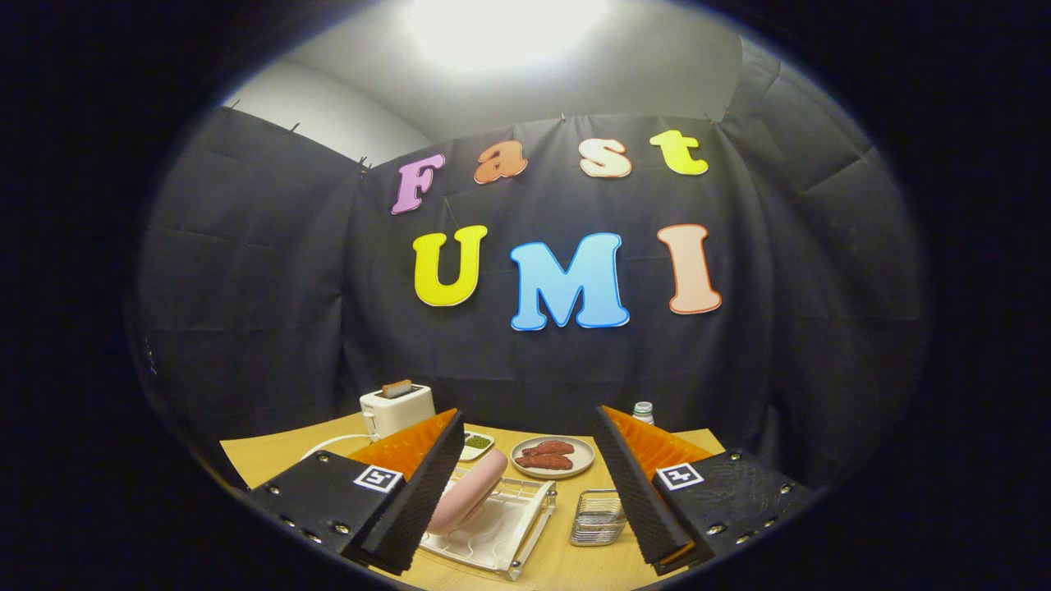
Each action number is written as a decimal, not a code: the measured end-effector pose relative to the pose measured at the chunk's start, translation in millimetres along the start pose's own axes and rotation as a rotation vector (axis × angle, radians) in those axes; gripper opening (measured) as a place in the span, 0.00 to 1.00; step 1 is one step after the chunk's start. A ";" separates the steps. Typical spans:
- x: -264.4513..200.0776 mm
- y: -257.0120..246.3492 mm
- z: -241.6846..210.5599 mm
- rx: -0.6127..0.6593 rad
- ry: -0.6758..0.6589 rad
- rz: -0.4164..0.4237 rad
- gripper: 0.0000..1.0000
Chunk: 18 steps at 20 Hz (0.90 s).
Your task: Take the plate from the dish rack, then take the spoon from the basket and place it into the plate.
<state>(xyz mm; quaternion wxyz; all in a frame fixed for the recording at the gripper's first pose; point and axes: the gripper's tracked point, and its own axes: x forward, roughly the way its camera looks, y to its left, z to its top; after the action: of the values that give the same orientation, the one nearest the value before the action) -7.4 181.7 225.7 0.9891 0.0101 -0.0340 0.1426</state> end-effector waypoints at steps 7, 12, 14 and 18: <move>66.7 31.1 -51.7 0.055 0.263 0.109 0.97; 94.5 44.7 -102.3 0.069 0.507 0.121 0.97; 99.5 48.1 -129.3 0.092 0.625 0.112 0.97; 102.1 52.6 -172.2 0.144 0.826 0.110 0.99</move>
<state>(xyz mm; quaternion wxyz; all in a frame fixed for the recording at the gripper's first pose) 86.5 266.0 61.6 0.9074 0.0192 0.3748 0.1891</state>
